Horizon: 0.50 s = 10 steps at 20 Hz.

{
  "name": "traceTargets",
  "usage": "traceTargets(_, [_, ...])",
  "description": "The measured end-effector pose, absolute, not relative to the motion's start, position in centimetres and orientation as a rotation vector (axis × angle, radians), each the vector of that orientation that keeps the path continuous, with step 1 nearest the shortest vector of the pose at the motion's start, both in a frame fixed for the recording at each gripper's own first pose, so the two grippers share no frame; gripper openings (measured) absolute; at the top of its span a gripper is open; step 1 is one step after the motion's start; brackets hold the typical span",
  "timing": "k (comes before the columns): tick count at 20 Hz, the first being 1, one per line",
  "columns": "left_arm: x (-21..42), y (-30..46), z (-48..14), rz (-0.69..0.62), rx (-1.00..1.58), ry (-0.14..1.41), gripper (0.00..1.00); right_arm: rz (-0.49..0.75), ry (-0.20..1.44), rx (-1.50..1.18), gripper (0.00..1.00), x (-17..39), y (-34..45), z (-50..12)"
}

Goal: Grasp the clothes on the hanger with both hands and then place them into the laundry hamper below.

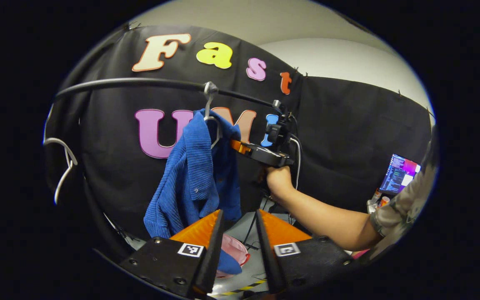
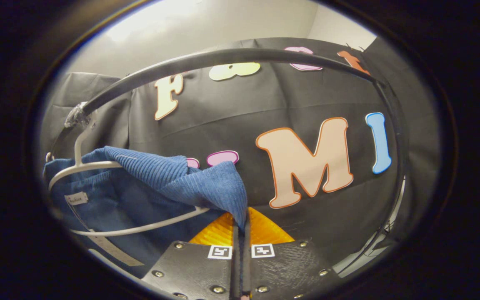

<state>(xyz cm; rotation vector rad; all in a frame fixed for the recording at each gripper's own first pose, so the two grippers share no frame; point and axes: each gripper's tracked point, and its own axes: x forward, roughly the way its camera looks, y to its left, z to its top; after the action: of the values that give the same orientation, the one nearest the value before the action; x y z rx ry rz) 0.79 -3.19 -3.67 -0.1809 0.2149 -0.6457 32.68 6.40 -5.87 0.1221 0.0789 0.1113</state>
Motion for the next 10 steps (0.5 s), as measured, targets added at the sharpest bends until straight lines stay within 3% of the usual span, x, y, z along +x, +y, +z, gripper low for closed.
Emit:
traceTargets(1, [1.8,-2.8,-4.4,-0.573,-0.173,0.214,0.68,0.120,0.082,0.108,0.03,32.8,6.4,-6.0])
traceTargets(2, [3.0,-2.4,-5.2,-0.511,-0.166,0.215,0.73,0.132,0.088,0.101,0.00,32.9,6.5,-6.4])
traceTargets(9, [7.6,-3.7,-7.5,-0.269,-0.133,0.238,0.70,0.193,0.106,0.097,0.03,32.4,7.9,-8.1])
traceTargets(10, [8.2,-4.2,-7.5,-0.254,-0.136,0.246,0.66,0.196,0.104,0.087,0.03,32.2,8.1,-8.4])
